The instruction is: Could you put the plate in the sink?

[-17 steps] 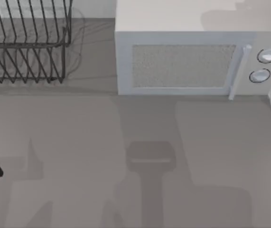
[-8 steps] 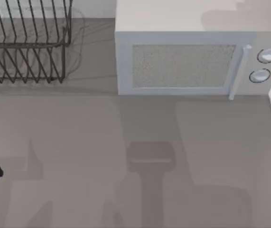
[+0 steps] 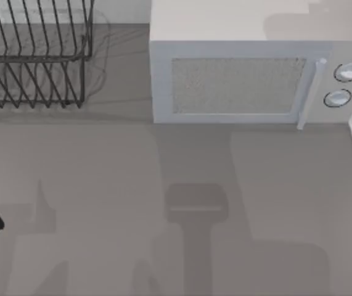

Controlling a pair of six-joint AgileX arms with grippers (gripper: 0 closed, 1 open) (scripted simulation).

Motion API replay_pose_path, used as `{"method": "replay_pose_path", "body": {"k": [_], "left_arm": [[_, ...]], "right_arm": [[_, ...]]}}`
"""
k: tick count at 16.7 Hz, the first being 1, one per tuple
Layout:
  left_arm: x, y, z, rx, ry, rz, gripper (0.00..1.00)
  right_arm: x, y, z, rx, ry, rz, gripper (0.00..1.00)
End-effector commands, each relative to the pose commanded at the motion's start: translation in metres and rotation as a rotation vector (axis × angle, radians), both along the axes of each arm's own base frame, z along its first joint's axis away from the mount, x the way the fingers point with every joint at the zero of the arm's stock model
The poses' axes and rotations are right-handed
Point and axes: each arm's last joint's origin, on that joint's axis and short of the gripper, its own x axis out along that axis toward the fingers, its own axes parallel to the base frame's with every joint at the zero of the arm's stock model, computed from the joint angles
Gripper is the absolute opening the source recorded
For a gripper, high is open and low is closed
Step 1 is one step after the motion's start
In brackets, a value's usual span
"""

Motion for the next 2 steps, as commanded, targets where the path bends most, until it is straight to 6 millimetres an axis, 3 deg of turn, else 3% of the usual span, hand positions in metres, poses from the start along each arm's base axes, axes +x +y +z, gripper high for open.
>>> {"method": "replay_pose_path", "body": {"k": [2], "left_arm": [[0.0000, 0.0000, 0.0000, 0.000, 0.000, 0.000, 1.00]], "right_arm": [[0.0000, 0.0000, 0.0000, 0.000, 0.000, 0.000, 1.00]]}}
